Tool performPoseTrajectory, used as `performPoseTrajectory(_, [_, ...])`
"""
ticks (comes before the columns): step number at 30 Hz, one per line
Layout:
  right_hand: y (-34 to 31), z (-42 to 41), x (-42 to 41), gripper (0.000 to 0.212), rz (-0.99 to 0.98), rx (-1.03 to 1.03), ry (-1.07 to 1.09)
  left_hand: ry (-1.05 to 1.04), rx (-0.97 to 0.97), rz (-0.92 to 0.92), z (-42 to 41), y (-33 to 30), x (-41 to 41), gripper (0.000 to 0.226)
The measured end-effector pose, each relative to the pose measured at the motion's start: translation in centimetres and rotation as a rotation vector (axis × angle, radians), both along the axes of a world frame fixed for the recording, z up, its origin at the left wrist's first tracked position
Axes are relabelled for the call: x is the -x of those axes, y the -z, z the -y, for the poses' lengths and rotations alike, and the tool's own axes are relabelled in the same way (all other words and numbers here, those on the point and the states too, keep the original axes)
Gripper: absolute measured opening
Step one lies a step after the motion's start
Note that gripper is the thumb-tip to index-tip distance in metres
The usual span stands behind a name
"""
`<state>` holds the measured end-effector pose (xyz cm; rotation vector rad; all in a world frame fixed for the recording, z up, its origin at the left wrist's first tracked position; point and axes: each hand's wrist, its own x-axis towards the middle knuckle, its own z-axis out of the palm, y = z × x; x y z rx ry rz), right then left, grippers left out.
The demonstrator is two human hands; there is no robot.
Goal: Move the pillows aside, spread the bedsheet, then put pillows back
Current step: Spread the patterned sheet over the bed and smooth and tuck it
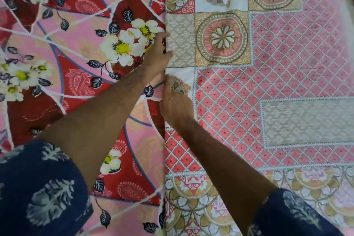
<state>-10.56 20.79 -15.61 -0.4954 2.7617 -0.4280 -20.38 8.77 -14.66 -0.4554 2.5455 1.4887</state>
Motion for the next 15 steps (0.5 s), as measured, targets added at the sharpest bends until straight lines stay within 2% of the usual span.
performPoseTrajectory(4, [0.2, -1.1, 0.5, 0.079, 0.046, 0.051, -0.150, 0.146, 0.176, -0.002, 0.7, 1.2, 3.4, 0.051])
performPoseTrajectory(8, [-1.0, -1.5, 2.7, 0.062, 0.157, 0.208, -0.226, 0.125, 0.311, -0.194, 1.5, 1.7, 3.2, 0.055])
performPoseTrajectory(9, [-1.5, -1.9, 3.6, 0.057, 0.128, 0.289, -0.201, 0.132, 0.326, -0.233, 1.7, 1.8, 3.0, 0.055])
performPoseTrajectory(11, [-1.7, -3.2, 6.3, 0.051, -0.067, 0.400, -0.050, 0.152, 0.324, -0.258, 2.2, 2.1, 3.0, 0.056])
performPoseTrajectory(13, [-0.9, -5.5, 10.3, 0.052, -0.307, 0.272, 0.126, 0.163, 0.307, -0.221, 2.6, 2.1, 3.2, 0.054])
performPoseTrajectory(15, [-0.1, -8.8, 14.3, 0.061, -0.330, 0.004, 0.282, 0.148, 0.268, -0.169, 2.9, 2.3, 3.5, 0.052])
